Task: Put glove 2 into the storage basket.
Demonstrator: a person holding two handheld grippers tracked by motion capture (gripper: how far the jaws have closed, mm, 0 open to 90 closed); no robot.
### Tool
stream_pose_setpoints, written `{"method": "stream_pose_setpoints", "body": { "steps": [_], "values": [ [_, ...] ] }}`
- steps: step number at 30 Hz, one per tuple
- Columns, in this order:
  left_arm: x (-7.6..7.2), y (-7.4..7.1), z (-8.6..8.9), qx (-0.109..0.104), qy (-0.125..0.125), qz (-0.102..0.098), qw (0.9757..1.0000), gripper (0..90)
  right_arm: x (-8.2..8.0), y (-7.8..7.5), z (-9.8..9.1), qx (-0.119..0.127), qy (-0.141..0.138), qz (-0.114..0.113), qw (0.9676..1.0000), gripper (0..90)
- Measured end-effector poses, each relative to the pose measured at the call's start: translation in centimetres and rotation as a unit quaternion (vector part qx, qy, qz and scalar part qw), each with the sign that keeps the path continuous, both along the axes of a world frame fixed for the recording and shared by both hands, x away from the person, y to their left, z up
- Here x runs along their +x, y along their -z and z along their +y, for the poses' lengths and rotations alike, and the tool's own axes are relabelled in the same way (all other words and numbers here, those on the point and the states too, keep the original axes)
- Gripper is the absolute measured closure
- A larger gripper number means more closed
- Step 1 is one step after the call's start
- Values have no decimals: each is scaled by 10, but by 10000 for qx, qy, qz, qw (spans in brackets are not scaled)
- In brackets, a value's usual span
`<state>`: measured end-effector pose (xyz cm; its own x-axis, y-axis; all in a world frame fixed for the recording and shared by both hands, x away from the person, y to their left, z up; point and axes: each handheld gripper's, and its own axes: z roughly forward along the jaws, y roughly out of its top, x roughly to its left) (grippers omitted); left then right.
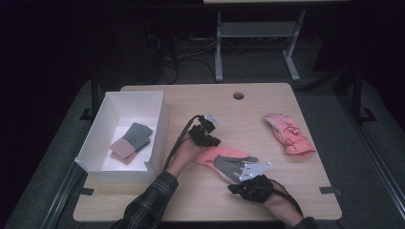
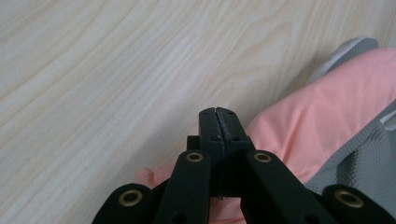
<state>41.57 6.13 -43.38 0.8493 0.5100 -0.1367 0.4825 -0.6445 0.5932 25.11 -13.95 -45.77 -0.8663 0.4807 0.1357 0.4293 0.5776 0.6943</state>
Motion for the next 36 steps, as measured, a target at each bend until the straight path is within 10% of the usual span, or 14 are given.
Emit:
{"method": "stream_pose_setpoints", "body": {
  "steps": [18, 36],
  "values": [
    [-28, -4, 21, 158, 110, 138, 9997, 897, 16, 1, -25, -192, 488, -28, 9986, 900],
    [-83, 0, 37, -330, 448, 640, 9964, 897, 37, -2, -31, -303, 738, -140, 9967, 900]
  ]
}}
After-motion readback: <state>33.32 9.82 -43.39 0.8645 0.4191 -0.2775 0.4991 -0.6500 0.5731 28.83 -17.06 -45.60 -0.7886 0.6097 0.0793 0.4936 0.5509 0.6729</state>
